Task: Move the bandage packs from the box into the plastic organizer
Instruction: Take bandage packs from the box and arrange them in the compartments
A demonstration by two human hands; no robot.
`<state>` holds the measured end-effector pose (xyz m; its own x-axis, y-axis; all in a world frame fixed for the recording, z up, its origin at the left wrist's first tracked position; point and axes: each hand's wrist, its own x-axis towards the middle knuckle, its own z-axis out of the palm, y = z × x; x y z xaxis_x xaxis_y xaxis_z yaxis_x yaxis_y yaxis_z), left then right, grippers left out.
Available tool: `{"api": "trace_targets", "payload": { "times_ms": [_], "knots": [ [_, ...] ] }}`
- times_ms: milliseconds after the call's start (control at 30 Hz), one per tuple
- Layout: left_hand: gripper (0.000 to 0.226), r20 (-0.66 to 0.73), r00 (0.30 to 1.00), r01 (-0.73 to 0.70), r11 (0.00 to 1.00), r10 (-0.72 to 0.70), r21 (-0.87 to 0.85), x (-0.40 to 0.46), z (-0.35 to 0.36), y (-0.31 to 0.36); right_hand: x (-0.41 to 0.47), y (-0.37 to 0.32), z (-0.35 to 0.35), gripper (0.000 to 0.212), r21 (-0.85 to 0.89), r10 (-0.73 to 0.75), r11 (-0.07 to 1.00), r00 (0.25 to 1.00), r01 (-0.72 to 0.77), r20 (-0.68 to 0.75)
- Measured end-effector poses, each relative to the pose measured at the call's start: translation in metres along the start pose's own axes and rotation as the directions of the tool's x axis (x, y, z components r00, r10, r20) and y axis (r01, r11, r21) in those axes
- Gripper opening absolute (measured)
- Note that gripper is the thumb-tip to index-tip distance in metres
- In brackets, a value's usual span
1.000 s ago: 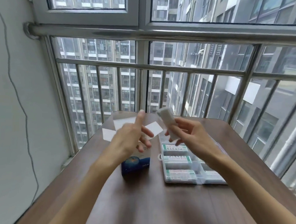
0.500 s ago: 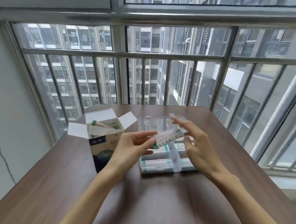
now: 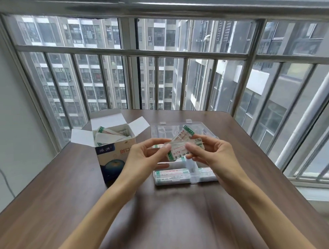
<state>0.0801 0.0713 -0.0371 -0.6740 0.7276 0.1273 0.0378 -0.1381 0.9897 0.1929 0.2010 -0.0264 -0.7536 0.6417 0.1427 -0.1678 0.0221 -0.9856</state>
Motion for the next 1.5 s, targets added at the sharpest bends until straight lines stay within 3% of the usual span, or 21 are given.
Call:
{"api": "trace_targets", "payload": {
  "times_ms": [133, 267, 433, 567, 700, 900, 1067, 1133, 1200, 1267, 1333, 1400, 1500],
  "knots": [
    [0.015, -0.022, 1.000, -0.015, 1.000, 0.015, -0.004, -0.001, 0.000, 0.001, -0.003, 0.001, 0.000, 0.037, -0.069, 0.006, 0.998, 1.000, -0.005, 0.019],
    [0.018, -0.069, 0.997, -0.045, 0.999, 0.043, -0.025, -0.001, -0.002, 0.000, -0.003, -0.001, -0.001, 0.039, -0.132, 0.025, 0.991, 0.998, -0.017, 0.063],
    [0.023, -0.117, 0.987, -0.115, 0.993, 0.112, -0.023, 0.000, -0.003, 0.000, -0.001, 0.000, -0.006, 0.025, -0.131, 0.012, 0.991, 0.998, -0.021, -0.068],
    [0.024, -0.259, 0.928, -0.256, 0.964, 0.267, 0.076, 0.003, -0.011, 0.001, 0.000, 0.005, -0.005, 0.012, -0.307, -0.085, 0.950, 0.995, 0.062, -0.060],
    [0.023, -0.268, 0.921, -0.261, 0.958, 0.283, 0.116, 0.005, -0.013, 0.000, 0.003, 0.017, 0.004, 0.016, -0.590, -0.105, 0.794, 0.989, 0.148, 0.106],
    [0.024, -0.262, 0.932, -0.229, 0.967, 0.250, 0.108, 0.007, -0.016, -0.003, 0.016, 0.004, 0.010, 0.005, -0.747, 0.029, 0.595, 0.921, 0.297, 0.389],
    [0.022, -0.258, 0.939, -0.213, 0.974, 0.226, 0.076, 0.005, -0.016, -0.002, 0.026, -0.008, 0.023, 0.008, -0.890, 0.081, 0.213, 0.901, 0.403, 0.427],
    [0.022, -0.266, 0.942, -0.202, 0.979, 0.205, 0.038, 0.005, -0.017, -0.001, 0.025, -0.013, 0.024, 0.016, -0.910, 0.083, 0.153, 0.912, 0.386, 0.402],
    [0.022, -0.261, 0.948, -0.188, 0.982, 0.180, -0.006, 0.004, -0.018, -0.001, 0.027, -0.021, 0.018, 0.027, -0.911, 0.096, 0.275, 0.934, 0.307, 0.344],
    [0.023, -0.251, 0.953, -0.185, 0.982, 0.168, -0.046, 0.004, -0.019, 0.000, 0.024, -0.034, 0.012, 0.044, -0.837, 0.171, 0.535, 0.956, 0.112, 0.237],
    [0.025, -0.243, 0.959, -0.166, 0.984, 0.145, -0.070, 0.004, -0.020, 0.001, 0.022, -0.041, 0.010, 0.059, -0.647, 0.338, 0.750, 0.921, -0.138, 0.196],
    [0.026, -0.211, 0.971, -0.130, 0.987, 0.109, -0.090, 0.005, -0.020, 0.001, 0.023, -0.038, 0.012, 0.052, -0.478, 0.390, 0.840, 0.898, -0.256, 0.204],
    [0.019, -0.141, 0.990, -0.025, 0.986, 0.001, -0.166, 0.004, -0.019, 0.003, 0.022, -0.036, 0.010, 0.021, -0.318, 0.333, 0.914, 0.914, -0.253, 0.232]
  ]
}}
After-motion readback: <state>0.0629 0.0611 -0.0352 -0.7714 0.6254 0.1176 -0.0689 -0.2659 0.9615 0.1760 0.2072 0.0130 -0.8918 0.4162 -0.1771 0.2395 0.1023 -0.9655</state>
